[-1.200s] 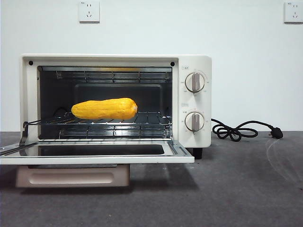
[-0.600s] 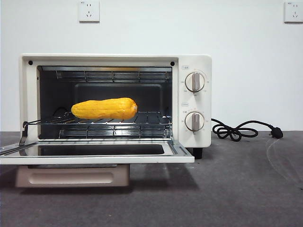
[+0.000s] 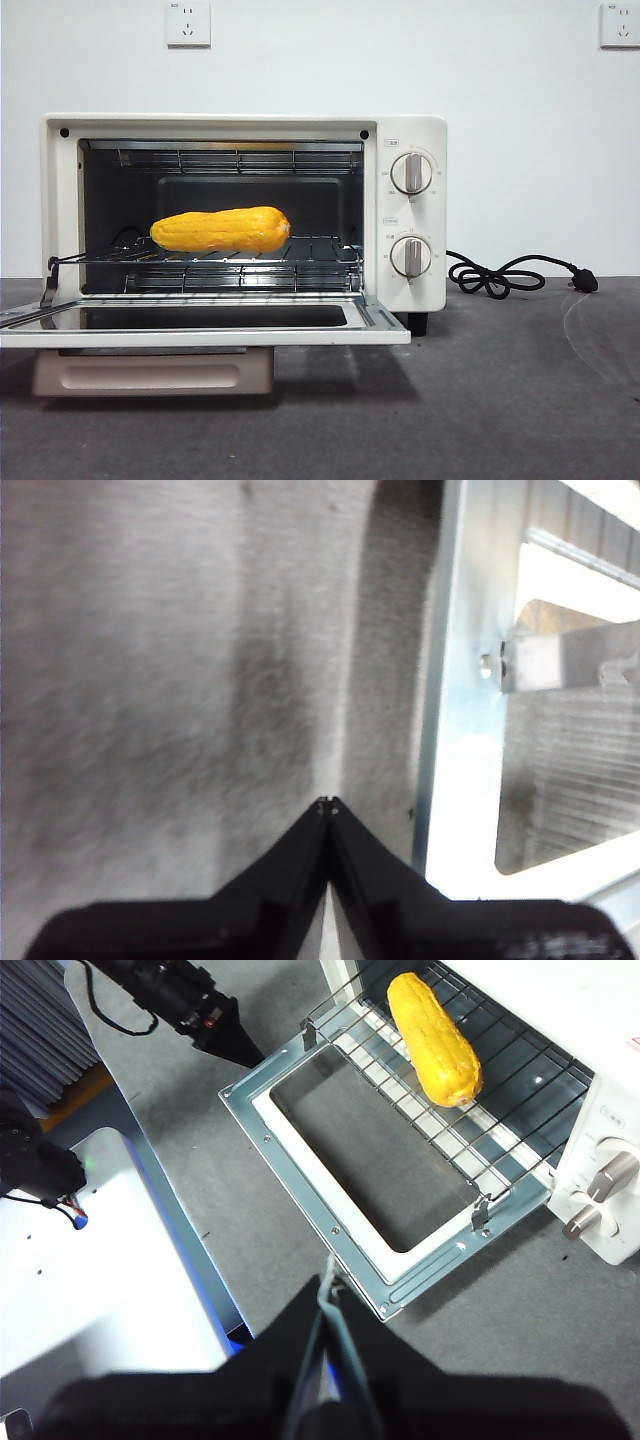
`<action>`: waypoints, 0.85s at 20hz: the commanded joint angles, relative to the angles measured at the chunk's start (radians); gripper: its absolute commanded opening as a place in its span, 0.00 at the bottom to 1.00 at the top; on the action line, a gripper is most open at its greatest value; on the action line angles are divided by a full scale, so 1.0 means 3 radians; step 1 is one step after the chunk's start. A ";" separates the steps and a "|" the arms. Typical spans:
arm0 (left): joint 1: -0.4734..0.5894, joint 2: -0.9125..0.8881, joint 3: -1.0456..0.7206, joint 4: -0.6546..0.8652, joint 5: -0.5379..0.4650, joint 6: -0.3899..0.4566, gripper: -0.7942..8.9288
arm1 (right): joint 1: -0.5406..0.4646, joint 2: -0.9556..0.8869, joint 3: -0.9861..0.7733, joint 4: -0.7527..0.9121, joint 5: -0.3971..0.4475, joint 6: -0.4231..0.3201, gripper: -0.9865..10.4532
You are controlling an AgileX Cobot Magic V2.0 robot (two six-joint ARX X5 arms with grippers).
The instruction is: Take the corn from the table,put the corn in the oven
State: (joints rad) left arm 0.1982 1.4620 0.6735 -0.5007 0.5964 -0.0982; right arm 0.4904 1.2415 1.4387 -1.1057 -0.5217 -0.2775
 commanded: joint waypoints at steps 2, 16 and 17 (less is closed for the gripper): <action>-0.0057 0.0081 -0.0028 0.0043 0.0006 -0.0034 0.08 | -0.0003 0.0015 -0.0024 0.0020 -0.0011 -0.0025 0.08; 0.0005 0.0449 0.0020 -0.0064 0.1193 0.0165 0.07 | -0.0003 0.0015 -0.0024 -0.0067 -0.0010 -0.0025 0.08; 0.0037 0.0449 0.0056 -0.0099 0.1329 0.0164 0.07 | -0.0003 0.0015 -0.0024 -0.0065 -0.0010 -0.0025 0.08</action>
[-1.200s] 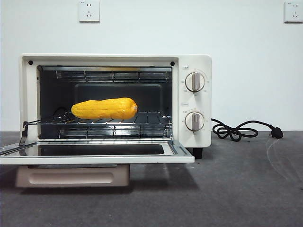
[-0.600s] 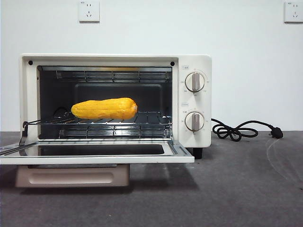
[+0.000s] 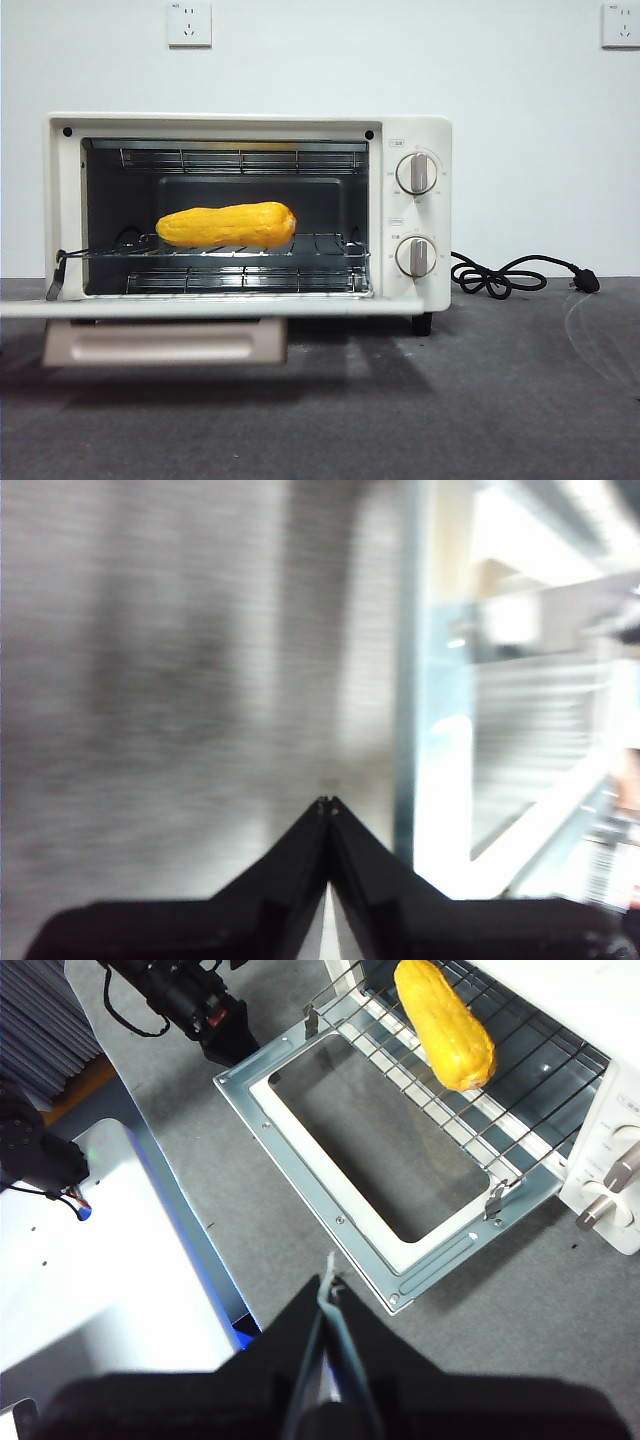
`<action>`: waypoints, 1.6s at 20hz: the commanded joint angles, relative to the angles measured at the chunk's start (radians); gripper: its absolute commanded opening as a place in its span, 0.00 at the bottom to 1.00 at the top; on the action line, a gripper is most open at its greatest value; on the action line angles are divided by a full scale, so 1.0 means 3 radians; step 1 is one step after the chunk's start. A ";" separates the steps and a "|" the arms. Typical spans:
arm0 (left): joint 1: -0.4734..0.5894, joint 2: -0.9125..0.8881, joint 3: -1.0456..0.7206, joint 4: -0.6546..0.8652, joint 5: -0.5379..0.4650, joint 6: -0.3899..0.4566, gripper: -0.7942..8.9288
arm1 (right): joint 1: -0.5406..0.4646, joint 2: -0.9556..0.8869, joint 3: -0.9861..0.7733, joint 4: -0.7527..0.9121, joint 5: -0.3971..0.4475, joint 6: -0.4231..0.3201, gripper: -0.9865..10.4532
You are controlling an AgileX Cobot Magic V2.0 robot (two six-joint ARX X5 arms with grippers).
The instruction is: Take the corn from the table,put the corn in the oven
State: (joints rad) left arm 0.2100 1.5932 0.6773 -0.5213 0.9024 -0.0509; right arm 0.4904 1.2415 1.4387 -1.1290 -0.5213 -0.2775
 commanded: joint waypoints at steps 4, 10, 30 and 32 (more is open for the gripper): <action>0.0024 0.0011 0.0305 -0.0278 0.0409 0.0010 0.07 | -0.0003 0.0015 -0.0024 0.0010 -0.0011 -0.0025 0.08; 0.0024 0.0004 0.0827 -0.0568 0.0406 0.0010 0.07 | -0.0003 0.0015 -0.0024 0.0011 -0.0011 -0.0025 0.08; 0.0025 0.0004 0.1401 -0.0203 0.0041 -0.0268 0.07 | -0.0003 0.0015 -0.0024 0.0086 -0.0009 -0.0025 0.08; 0.0025 0.0004 0.1471 -0.0203 0.0020 -0.0268 0.07 | -0.0003 0.0015 -0.0024 0.0099 -0.0009 -0.0025 0.08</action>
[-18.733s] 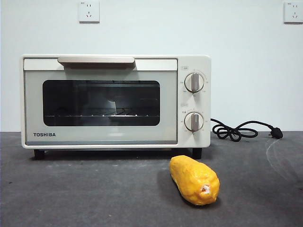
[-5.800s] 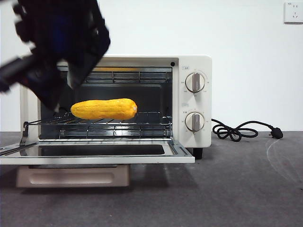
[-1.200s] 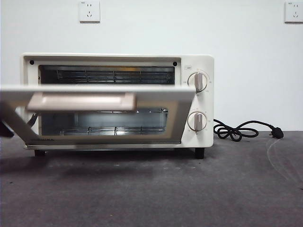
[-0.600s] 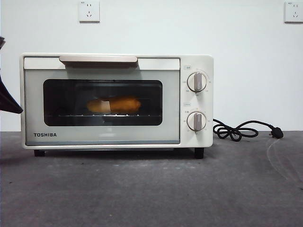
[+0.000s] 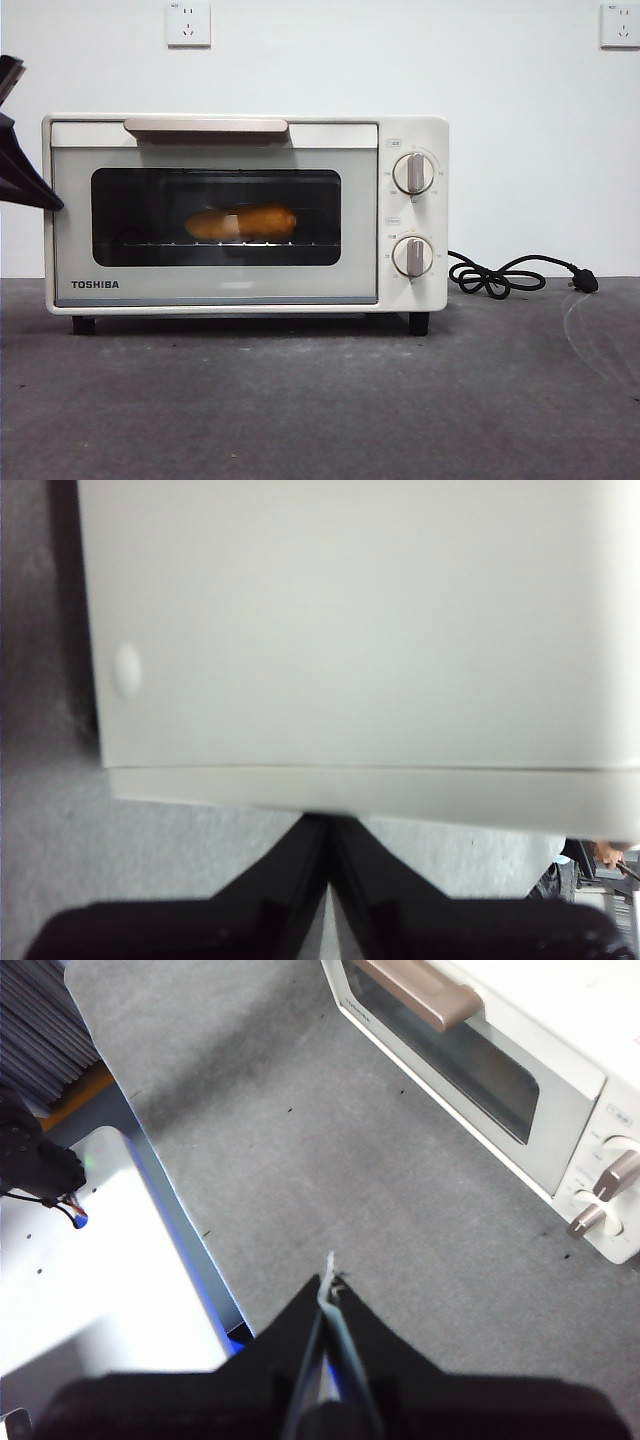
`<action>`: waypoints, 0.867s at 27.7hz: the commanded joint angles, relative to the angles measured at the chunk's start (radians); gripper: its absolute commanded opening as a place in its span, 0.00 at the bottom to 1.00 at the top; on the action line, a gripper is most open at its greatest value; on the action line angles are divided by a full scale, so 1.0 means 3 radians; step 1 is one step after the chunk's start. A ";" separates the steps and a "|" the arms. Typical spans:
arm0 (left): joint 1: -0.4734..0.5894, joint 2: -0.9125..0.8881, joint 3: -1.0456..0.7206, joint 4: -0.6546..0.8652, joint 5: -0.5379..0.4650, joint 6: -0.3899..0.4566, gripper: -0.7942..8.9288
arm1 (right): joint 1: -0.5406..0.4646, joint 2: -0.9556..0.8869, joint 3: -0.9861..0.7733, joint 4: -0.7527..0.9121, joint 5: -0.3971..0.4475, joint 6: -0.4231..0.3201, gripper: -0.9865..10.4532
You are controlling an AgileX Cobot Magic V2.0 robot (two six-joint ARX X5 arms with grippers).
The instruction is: Take the corn from the table,put the corn in the oven
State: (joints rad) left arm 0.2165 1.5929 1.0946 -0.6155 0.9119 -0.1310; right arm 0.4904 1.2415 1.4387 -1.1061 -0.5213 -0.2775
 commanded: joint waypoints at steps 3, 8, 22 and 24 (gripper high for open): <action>0.0003 0.0005 0.0113 0.0097 -0.0083 -0.0042 0.07 | -0.0003 0.0015 -0.0024 0.0022 -0.0009 -0.0024 0.08; -0.0075 -0.0037 0.0113 -0.0256 -0.0050 0.0144 0.07 | -0.0003 0.0015 -0.0024 0.0022 -0.0009 -0.0024 0.08; -0.0610 -0.1296 0.0113 -0.0571 -0.0233 0.0298 0.07 | -0.0003 0.0015 -0.0024 0.0023 0.0028 -0.0024 0.08; -0.0730 -0.1579 0.0113 -0.0678 -0.0571 0.0284 0.07 | -0.0003 0.0015 -0.0024 0.0022 0.0074 -0.0023 0.08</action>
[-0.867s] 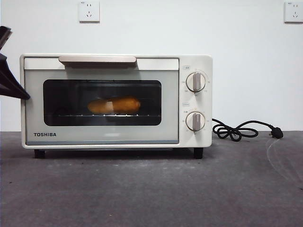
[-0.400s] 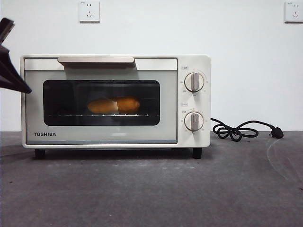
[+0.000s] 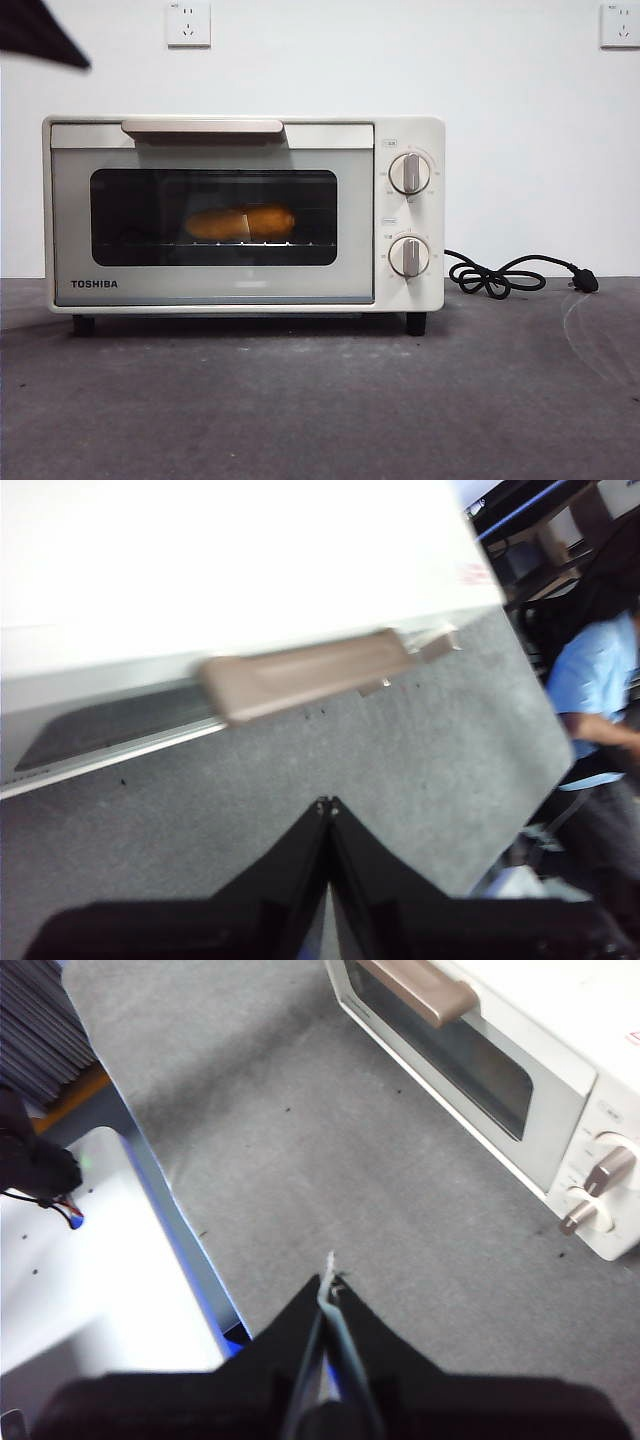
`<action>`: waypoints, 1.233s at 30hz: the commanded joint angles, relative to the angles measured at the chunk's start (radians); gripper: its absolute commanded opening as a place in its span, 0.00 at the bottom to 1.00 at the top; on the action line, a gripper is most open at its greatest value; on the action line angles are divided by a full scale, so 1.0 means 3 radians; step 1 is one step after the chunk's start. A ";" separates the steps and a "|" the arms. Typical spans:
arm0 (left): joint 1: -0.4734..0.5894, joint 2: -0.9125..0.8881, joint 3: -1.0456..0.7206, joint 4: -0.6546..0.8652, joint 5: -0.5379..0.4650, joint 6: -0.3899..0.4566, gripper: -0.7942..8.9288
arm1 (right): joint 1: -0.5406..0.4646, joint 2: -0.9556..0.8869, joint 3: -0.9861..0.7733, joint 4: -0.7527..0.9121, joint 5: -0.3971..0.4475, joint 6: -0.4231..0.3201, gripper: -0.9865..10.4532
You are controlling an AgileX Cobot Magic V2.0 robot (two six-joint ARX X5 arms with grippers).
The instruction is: Take the corn from the table,put the corn in the oven
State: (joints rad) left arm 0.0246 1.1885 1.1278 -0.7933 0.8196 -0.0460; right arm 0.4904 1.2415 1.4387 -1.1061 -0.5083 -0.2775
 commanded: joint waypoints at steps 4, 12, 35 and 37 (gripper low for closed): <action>-0.0343 -0.0710 0.0003 -0.0378 -0.0870 -0.0010 0.07 | -0.0003 0.0015 -0.0024 0.0022 0.0090 -0.0022 0.08; -0.0820 -0.1364 0.0003 -0.0797 -0.1617 -0.0186 0.07 | -0.0003 0.0015 -0.0024 0.0025 0.0098 -0.0025 0.08; -0.0909 -0.0856 0.0003 -0.0876 -0.1860 -0.0217 0.08 | -0.0003 0.0015 -0.0024 0.0024 0.0792 -0.0024 0.08; -0.0862 -0.0909 0.0003 -0.0692 -0.1965 -0.0216 0.08 | -0.0003 0.0015 -0.0024 0.0024 0.0888 -0.0024 0.09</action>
State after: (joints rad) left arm -0.2379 0.9325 1.1294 -1.0061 0.2367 -0.1066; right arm 0.4904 1.2415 1.4387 -1.1057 -0.2417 -0.2810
